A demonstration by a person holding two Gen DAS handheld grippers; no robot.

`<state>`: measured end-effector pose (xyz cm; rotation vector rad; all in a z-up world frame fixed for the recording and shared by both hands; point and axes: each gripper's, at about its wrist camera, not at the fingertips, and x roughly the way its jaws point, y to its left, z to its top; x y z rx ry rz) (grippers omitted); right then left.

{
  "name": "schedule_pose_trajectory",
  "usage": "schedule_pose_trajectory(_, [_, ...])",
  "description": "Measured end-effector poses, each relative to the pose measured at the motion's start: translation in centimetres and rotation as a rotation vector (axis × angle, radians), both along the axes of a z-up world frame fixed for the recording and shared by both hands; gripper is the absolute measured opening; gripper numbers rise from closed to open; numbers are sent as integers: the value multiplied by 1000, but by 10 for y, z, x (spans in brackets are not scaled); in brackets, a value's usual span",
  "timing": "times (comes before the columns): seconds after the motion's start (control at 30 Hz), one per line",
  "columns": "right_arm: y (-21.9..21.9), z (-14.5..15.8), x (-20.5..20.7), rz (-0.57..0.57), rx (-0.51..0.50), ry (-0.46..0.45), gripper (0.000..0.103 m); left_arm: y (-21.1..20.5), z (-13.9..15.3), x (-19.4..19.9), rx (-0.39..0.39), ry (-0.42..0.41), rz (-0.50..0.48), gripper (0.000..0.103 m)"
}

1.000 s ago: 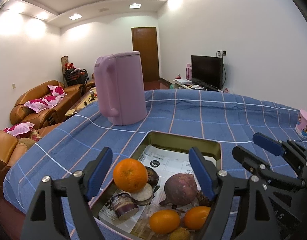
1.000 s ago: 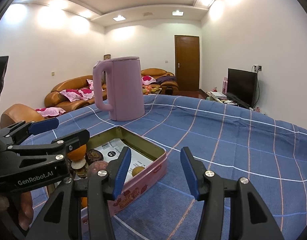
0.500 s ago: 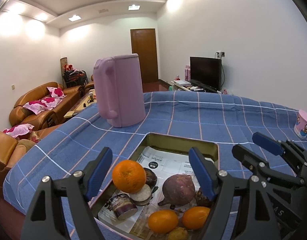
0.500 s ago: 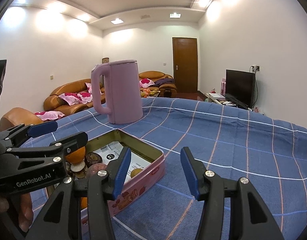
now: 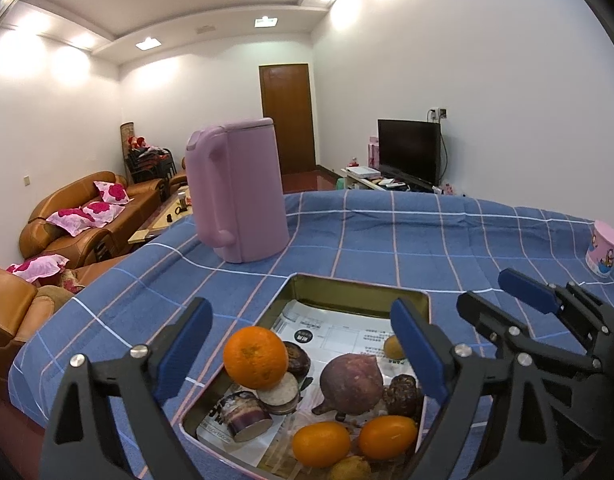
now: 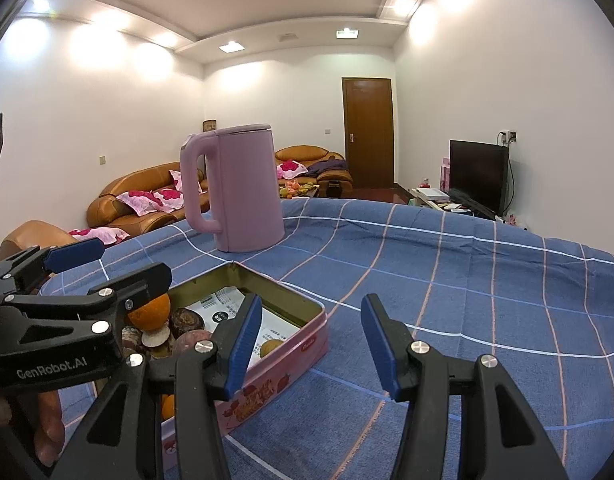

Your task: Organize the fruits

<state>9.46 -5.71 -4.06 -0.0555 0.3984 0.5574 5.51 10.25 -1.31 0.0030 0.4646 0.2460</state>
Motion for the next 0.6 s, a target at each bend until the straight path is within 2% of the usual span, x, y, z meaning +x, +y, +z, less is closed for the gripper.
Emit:
schedule_pose_trajectory(0.1, [-2, 1, 0, -8, 7, -2, 54, -1, 0, 0, -5, 0, -3, 95])
schedule_pose_trajectory(0.2, [-5, 1, -1, -18, 13, -4, 54, -1, 3, -2, -3, -9, 8, 102])
schedule_pose_trajectory(0.6, [-14, 4, -4, -54, 34, -26, 54, 0, 5, -6, -11, -18, 0, 103])
